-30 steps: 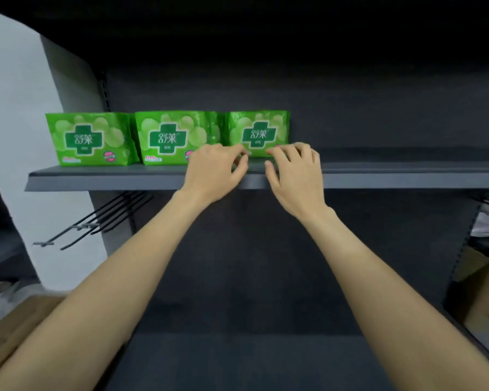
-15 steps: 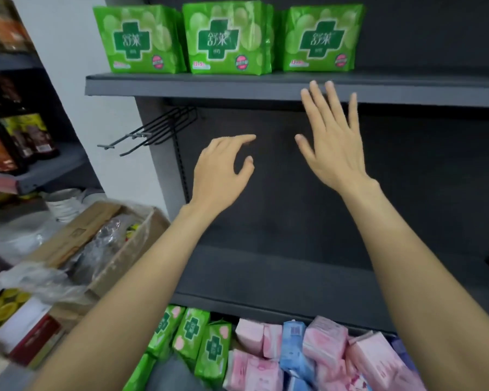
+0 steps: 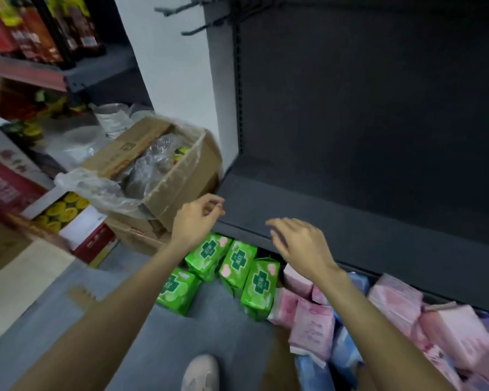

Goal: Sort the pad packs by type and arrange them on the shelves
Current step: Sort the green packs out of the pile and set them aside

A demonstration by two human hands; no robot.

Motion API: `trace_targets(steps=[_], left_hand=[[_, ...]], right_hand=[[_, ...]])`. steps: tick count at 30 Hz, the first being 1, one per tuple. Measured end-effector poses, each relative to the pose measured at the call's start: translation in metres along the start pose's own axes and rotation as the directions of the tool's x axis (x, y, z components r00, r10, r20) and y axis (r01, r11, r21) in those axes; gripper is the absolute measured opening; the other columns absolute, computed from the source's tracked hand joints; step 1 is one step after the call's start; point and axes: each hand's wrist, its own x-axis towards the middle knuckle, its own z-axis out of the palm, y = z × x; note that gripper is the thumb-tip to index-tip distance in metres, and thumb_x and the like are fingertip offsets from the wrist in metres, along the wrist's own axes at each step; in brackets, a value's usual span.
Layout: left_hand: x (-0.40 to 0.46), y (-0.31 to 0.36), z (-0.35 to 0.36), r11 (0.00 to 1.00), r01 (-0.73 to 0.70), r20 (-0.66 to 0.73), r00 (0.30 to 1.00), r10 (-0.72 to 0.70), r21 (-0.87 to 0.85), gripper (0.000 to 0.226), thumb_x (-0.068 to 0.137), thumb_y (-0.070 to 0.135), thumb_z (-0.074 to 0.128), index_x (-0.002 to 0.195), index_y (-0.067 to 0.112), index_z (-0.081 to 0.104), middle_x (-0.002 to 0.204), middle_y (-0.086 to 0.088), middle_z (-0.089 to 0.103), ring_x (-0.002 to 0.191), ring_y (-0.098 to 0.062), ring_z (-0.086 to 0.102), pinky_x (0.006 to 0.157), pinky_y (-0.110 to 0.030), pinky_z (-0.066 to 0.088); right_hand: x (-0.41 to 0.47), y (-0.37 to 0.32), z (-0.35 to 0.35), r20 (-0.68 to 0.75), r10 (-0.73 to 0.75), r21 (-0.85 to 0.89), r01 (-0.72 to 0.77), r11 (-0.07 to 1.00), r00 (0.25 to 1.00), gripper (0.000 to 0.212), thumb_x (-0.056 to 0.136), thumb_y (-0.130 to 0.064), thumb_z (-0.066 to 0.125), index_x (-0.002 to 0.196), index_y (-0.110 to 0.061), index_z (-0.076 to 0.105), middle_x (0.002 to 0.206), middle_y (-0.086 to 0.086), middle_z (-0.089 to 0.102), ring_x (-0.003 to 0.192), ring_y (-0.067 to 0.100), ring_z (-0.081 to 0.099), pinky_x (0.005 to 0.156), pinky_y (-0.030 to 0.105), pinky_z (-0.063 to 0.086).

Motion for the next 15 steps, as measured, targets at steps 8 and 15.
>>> trace_targets(steps=[8, 15], left_hand=[[-0.012, -0.159, 0.057, 0.926, 0.287, 0.152, 0.932, -0.329, 0.247, 0.052, 0.085, 0.030, 0.069, 0.132, 0.017, 0.050, 0.125, -0.010, 0.056, 0.116, -0.029, 0.053, 0.094, -0.036, 0.042], [0.010, -0.218, 0.109, 0.848, 0.267, 0.258, 0.873, -0.414, 0.457, 0.119, 0.071, 0.048, 0.078, 0.152, 0.015, -0.002, 0.153, -0.018, 0.017, 0.141, -0.033, 0.018, 0.114, -0.038, 0.019]], right_hand=[[-0.027, -0.014, 0.148, 0.496, 0.169, -0.009, -0.189, 0.982, 0.852, 0.043, 0.092, -0.039, 0.054, 0.132, -0.023, 0.050, 0.134, 0.003, 0.052, 0.120, 0.027, 0.047, 0.098, 0.038, 0.039], [-0.022, -0.015, 0.224, 0.594, 0.224, -0.142, -0.173, 0.975, 0.773, 0.074, 0.090, -0.060, 0.044, 0.150, -0.029, 0.013, 0.156, 0.014, 0.014, 0.138, 0.031, 0.021, 0.111, 0.040, 0.023]])
